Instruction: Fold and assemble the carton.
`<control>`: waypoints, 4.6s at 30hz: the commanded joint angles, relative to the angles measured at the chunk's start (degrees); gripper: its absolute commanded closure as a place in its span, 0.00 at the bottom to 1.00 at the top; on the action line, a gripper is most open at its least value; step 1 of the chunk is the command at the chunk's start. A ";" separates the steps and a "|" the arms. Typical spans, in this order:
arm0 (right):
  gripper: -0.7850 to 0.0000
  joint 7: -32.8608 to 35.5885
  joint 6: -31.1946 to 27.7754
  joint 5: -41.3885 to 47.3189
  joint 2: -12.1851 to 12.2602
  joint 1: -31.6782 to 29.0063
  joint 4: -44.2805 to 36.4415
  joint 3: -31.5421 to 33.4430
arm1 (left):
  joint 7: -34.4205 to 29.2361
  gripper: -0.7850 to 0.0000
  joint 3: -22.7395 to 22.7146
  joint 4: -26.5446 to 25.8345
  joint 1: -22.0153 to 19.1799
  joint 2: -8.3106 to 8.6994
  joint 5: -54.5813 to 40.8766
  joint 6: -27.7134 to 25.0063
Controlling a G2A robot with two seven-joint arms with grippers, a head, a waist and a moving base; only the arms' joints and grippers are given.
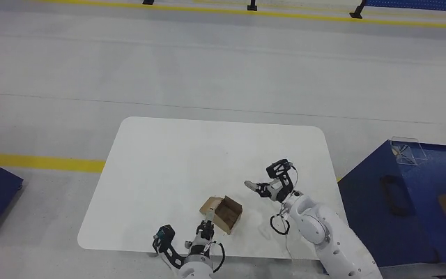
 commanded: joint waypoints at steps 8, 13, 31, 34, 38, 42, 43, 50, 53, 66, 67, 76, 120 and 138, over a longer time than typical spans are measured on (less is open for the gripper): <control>0.00 4.35 -0.99 0.31 -1.13 1.62 2.92 -4.44 | 3.57 0.00 1.31 7.37 -2.18 -3.06 -2.77 5.33; 0.00 6.41 -2.15 1.54 -1.53 2.61 3.89 -5.30 | 4.61 0.00 3.02 9.21 -3.14 -4.64 -2.92 5.33; 0.00 10.45 -4.05 2.62 -2.40 4.90 7.08 -6.87 | 6.93 0.00 4.28 20.97 -8.46 -10.03 -4.04 5.33; 0.00 10.09 -3.91 2.24 -2.50 5.08 7.28 -6.88 | 7.77 0.00 4.27 23.07 -9.10 -10.82 -3.76 5.33; 0.00 9.21 -3.37 1.51 -2.70 5.51 7.85 -6.98 | 8.21 0.00 4.50 23.99 -9.56 -11.87 -3.81 5.33; 0.00 8.62 -3.06 1.25 -2.93 6.16 8.30 -7.08 | 8.84 0.00 4.75 24.29 -9.77 -12.96 -3.86 5.33; 0.00 8.43 -2.96 1.10 -3.00 6.28 8.35 -7.16 | 8.99 0.00 4.83 24.56 -9.82 -13.24 -3.87 5.33; 0.00 6.38 -1.88 0.06 -3.58 7.12 8.72 -7.98 | 9.08 0.00 5.45 26.61 -10.63 -15.30 -4.35 5.33; 0.00 5.54 -1.35 0.98 -3.80 7.15 8.58 -7.79 | 9.13 0.00 5.96 27.24 -11.20 -15.88 -3.48 5.33; 0.00 6.66 -2.39 6.54 -2.10 2.67 4.12 2.13 | 10.72 0.00 3.45 21.87 -8.51 -15.01 -2.11 3.98; 0.00 6.66 -2.29 6.59 -1.97 2.23 3.83 2.78 | 10.83 0.00 2.61 21.38 -7.44 -14.65 -1.65 3.90; 0.00 6.91 -2.23 6.42 -1.73 0.43 2.61 4.18 | 8.36 0.00 2.59 26.60 -6.30 -14.26 -0.03 5.33; 0.00 5.62 -3.53 9.42 -2.08 -0.65 0.35 3.83 | 1.27 0.00 3.73 16.31 -7.26 -13.29 -3.49 2.12; 0.00 -10.32 9.80 -1.34 -3.06 -7.53 -4.22 1.43 | -16.18 0.00 -7.59 10.53 9.70 -6.64 -3.60 -49.47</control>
